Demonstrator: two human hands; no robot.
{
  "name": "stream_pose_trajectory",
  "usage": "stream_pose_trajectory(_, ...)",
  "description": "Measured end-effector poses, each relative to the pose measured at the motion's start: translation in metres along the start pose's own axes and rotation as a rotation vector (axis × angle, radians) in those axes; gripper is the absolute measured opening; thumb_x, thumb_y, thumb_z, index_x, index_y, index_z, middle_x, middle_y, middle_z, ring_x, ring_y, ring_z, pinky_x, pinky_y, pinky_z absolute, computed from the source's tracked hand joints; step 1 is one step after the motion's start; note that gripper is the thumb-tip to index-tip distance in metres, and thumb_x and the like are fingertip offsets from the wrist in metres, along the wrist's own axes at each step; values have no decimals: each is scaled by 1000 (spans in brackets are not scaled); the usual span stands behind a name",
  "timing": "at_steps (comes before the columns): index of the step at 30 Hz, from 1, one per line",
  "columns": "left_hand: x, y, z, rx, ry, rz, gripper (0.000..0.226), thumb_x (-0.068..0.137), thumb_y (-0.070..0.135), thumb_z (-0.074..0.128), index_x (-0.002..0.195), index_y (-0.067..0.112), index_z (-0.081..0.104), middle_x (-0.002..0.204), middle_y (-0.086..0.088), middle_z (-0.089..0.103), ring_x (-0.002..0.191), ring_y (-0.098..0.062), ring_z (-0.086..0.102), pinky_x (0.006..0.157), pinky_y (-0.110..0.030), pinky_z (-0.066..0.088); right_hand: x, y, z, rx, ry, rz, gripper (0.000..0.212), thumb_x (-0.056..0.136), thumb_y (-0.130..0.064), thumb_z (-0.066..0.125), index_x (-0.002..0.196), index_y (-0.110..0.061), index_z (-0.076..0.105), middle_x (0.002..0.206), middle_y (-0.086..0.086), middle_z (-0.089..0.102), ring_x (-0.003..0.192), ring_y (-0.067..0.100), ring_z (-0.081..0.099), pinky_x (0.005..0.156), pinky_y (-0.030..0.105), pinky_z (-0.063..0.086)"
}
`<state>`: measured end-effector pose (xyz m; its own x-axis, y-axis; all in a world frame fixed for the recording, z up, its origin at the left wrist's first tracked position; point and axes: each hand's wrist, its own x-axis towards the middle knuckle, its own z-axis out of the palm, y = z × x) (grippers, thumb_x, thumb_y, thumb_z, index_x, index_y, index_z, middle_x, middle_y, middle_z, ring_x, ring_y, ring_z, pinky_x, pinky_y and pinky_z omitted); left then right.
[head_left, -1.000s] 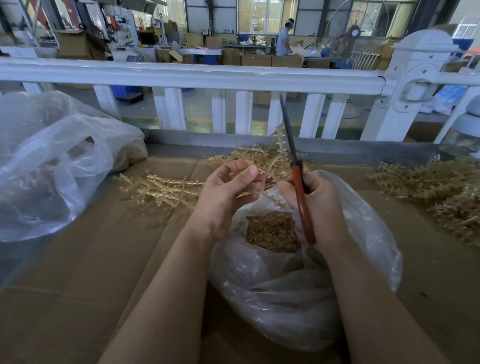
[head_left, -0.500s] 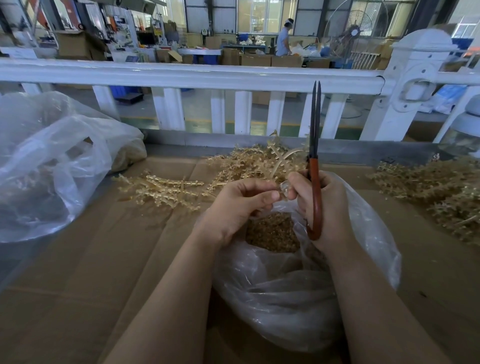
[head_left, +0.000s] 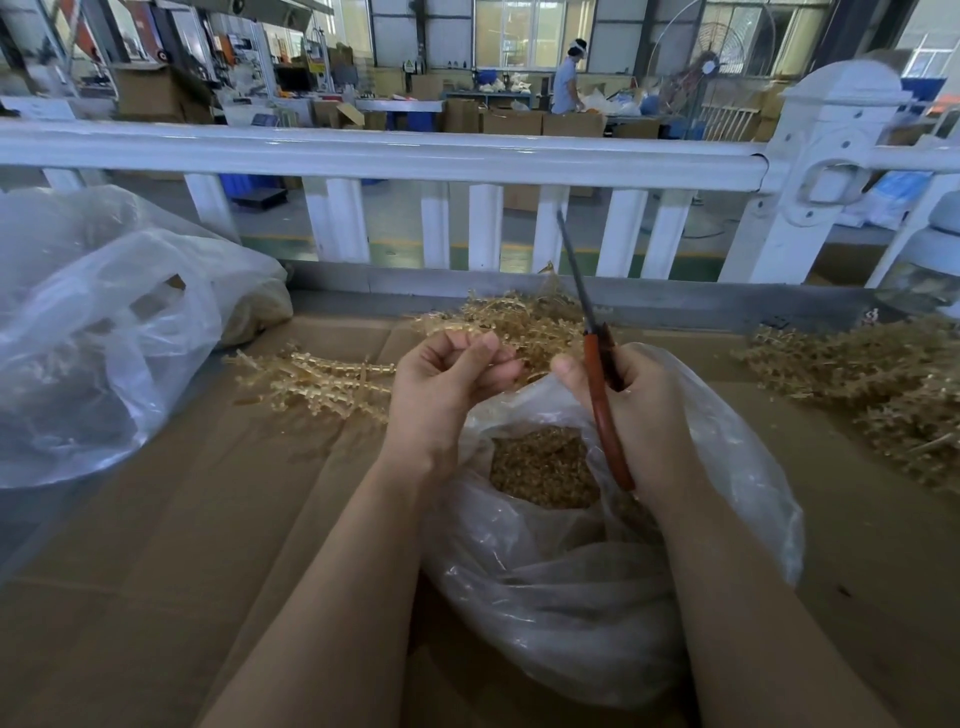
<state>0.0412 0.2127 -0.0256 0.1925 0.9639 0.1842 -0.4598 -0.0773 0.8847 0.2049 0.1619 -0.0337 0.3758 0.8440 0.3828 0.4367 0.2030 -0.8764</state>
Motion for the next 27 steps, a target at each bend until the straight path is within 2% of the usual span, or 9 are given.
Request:
stream_pose_trajectory(3, 1, 2, -3, -1, 12, 30, 13, 93, 5, 63, 80, 9, 63, 76, -6, 73, 71, -16, 72, 72, -26, 59, -2, 4, 3, -134, -58, -25, 48, 68, -75, 67, 77, -28, 63, 74, -22, 65, 70, -2, 62, 61, 26, 43)
stream_pose_trajectory(6, 2, 4, -5, -4, 1, 52, 10, 93, 5, 61, 84, 8, 64, 77, -6, 72, 71, -14, 70, 72, -23, 57, -4, 5, 5, -294, -108, -86, 51, 65, -84, 57, 81, -36, 59, 85, -32, 62, 79, -8, 59, 59, 20, 39)
stream_pose_trajectory(9, 1, 6, -5, 3, -5, 78, 8, 94, 2, 59, 87, 5, 61, 78, -7, 70, 70, -12, 68, 71, -23, 56, -5, 6, 5, -409, -115, -141, 50, 64, -88, 52, 85, -42, 53, 78, -23, 61, 75, -5, 57, 60, 17, 37)
stream_pose_trajectory(14, 4, 6, -7, 6, 17, 102, 2, 95, 2, 57, 94, 2, 58, 78, -5, 70, 68, -11, 67, 75, -24, 56, -8, 5, 4, -515, -78, -214, 53, 66, -89, 46, 90, -41, 52, 79, -27, 54, 75, -11, 50, 59, 11, 33)
stream_pose_trajectory(17, 5, 5, -9, 28, 15, 110, 5, 96, -1, 54, 98, -2, 58, 79, -5, 71, 70, -14, 66, 77, -26, 56, -8, 4, 3, -551, -79, -234, 52, 70, -86, 49, 92, -39, 52, 78, -28, 52, 73, -10, 49, 59, 9, 32)
stream_pose_trajectory(22, 4, 6, -9, 52, 20, 113, 16, 96, -2, 54, 85, 5, 63, 74, -1, 73, 68, -10, 68, 72, -21, 56, -7, 5, 3, -600, -56, -246, 63, 71, -86, 51, 100, -31, 61, 85, -20, 62, 75, 0, 56, 61, 10, 38)
stream_pose_trajectory(25, 4, 7, -9, 17, 14, 100, 15, 95, 0, 55, 83, 6, 63, 73, 0, 74, 68, -8, 70, 68, -19, 55, -8, 3, 4, -614, -39, -247, 71, 68, -92, 44, 96, -30, 62, 83, -18, 64, 74, 2, 58, 61, 16, 46)
stream_pose_trajectory(27, 4, 7, -9, -8, 0, 92, 13, 94, 1, 56, 85, 5, 63, 75, -1, 74, 69, -8, 71, 67, -18, 55, -8, 1, 4, -632, -24, -252, 77, 66, -94, 36, 94, -28, 62, 81, -17, 64, 72, 3, 58, 59, 16, 45)
